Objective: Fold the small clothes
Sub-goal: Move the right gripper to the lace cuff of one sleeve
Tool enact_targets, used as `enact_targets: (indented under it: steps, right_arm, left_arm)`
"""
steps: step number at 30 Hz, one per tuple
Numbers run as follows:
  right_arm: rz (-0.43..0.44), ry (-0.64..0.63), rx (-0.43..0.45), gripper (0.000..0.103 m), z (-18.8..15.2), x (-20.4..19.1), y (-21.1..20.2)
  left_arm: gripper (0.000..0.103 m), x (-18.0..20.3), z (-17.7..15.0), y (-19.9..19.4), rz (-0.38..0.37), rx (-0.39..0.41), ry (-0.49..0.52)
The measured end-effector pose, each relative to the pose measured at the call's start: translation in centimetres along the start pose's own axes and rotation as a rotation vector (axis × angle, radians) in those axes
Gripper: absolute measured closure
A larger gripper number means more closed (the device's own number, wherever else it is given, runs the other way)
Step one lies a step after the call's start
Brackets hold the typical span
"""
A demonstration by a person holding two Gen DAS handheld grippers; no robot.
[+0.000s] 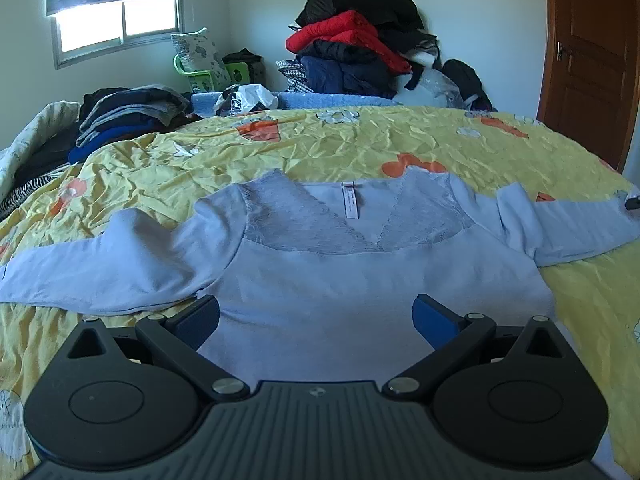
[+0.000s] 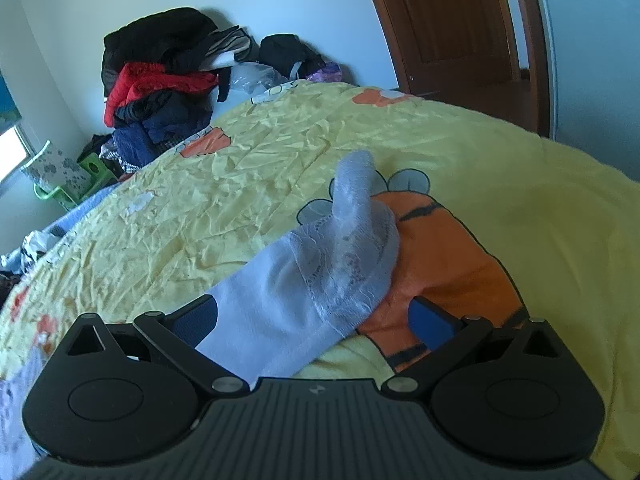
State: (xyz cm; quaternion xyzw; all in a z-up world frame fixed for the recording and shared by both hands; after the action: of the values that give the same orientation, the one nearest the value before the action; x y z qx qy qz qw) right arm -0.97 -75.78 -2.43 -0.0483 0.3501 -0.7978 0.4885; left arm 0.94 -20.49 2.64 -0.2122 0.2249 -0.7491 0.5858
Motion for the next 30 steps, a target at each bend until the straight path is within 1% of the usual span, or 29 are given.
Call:
enact_targets:
  steps: [6, 15, 28, 30]
  right_arm:
    - [-0.015, -0.063, 0.003, 0.001, 0.11, -0.59, 0.51]
    - [0.002, -0.051, 0.011, 0.001, 0.16, -0.30, 0.40]
    - [-0.016, -0.080, 0.013, 0.001, -0.02, -0.70, 0.55]
    - [-0.013, -0.083, 0.011, 0.001, 0.01, -0.65, 0.58]
  left_arm:
    - [0.000, 0.43, 0.23, -0.01, -0.001, 0.002, 0.005]
    - [0.000, 0.69, 0.30, 0.01, 0.001, 0.003, 0.006]
    - [0.000, 0.15, 0.23, -0.09, 0.010, -0.002, -0.008]
    - [0.000, 0.06, 0.16, 0.07, 0.017, -0.014, -0.010]
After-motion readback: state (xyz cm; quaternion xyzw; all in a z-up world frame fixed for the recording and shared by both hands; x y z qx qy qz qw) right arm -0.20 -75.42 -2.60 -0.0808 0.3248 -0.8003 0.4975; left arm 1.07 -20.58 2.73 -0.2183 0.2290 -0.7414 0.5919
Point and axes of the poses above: each gripper's, at about its wrist camera, not at the fingertips, and y roughly the way its jaws point, x to its right, z to its top, the point moved 5 cm from there along y, roughly the way its jaws point, and after that the axes turned 6 degrees about -y, right-handed, at the moved point
